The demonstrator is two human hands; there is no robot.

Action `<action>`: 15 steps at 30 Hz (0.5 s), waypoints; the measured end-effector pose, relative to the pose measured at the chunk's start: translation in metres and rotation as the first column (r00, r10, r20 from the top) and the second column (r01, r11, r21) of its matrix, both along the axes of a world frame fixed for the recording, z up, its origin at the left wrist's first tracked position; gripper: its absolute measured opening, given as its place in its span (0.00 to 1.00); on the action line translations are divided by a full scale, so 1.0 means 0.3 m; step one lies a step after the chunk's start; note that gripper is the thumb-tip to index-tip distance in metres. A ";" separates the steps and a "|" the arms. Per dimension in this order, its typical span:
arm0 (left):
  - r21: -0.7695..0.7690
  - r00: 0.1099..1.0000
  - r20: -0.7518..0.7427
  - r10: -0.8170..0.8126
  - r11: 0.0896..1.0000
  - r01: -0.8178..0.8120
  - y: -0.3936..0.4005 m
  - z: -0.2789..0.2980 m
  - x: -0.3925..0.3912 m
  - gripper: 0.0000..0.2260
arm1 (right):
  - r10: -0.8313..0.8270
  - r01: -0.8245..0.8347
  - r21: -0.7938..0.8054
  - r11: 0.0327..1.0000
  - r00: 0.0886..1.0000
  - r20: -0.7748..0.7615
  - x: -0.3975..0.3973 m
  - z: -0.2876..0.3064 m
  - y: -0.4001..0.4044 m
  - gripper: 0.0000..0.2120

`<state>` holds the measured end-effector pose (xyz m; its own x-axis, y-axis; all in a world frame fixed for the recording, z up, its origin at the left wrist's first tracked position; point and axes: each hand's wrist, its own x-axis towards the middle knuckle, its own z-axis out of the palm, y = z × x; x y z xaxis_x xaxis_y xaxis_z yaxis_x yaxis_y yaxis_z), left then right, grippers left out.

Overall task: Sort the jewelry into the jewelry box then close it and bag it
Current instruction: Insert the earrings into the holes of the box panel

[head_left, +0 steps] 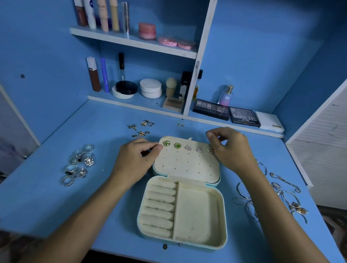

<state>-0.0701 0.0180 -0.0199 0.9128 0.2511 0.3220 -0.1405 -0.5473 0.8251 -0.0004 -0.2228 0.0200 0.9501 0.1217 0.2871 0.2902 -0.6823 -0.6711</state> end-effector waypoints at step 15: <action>-0.079 0.999 -0.033 -0.026 0.997 0.023 0.014 0.008 0.022 0.03 | 0.415 -0.390 -0.212 0.896 0.906 0.082 0.254 0.020 0.341 0.05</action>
<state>-0.0634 0.0222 -0.0175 0.9291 0.2515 0.2711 -0.1246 -0.4773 0.8699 0.0757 -0.1204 0.0262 0.7672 0.5490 0.3318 0.6379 -0.5985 -0.4847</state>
